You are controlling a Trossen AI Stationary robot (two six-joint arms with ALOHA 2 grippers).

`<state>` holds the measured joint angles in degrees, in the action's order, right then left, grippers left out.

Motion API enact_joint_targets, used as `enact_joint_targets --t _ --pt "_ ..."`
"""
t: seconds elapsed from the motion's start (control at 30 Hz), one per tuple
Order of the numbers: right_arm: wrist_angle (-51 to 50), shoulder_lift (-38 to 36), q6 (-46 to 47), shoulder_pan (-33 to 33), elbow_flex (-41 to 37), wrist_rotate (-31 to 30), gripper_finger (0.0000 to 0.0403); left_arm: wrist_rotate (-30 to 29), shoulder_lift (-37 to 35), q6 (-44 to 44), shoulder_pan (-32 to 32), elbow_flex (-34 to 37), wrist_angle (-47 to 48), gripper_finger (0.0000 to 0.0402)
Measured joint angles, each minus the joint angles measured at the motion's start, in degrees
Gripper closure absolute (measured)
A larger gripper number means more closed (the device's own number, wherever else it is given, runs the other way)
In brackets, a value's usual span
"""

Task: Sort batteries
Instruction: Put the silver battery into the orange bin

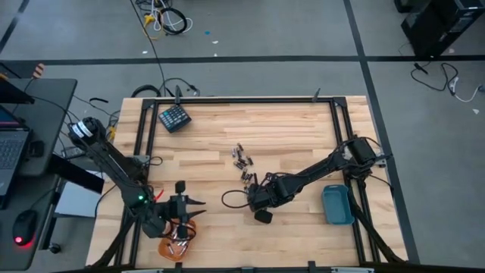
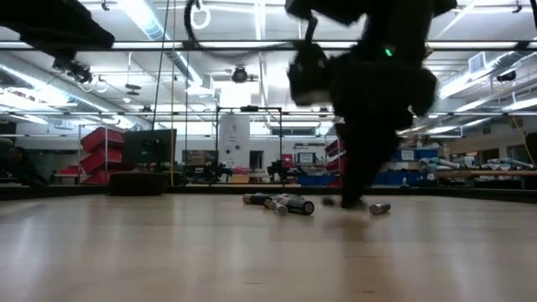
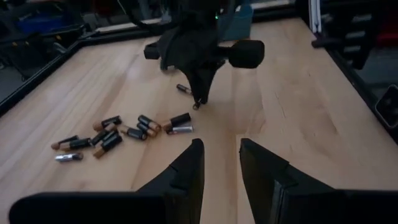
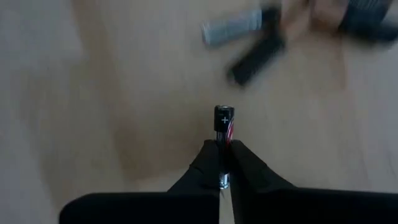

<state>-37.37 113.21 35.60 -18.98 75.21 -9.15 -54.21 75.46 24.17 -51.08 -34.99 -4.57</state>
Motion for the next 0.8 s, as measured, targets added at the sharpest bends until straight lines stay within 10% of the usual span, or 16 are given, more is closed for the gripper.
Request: enact_joint_targets --t 0.8 --pt "34.96 -3.54 -21.23 0.85 0.36 -3.16 0.0403 11.96 5.49 -8.05 10.68 6.74 -23.78 0.0298"
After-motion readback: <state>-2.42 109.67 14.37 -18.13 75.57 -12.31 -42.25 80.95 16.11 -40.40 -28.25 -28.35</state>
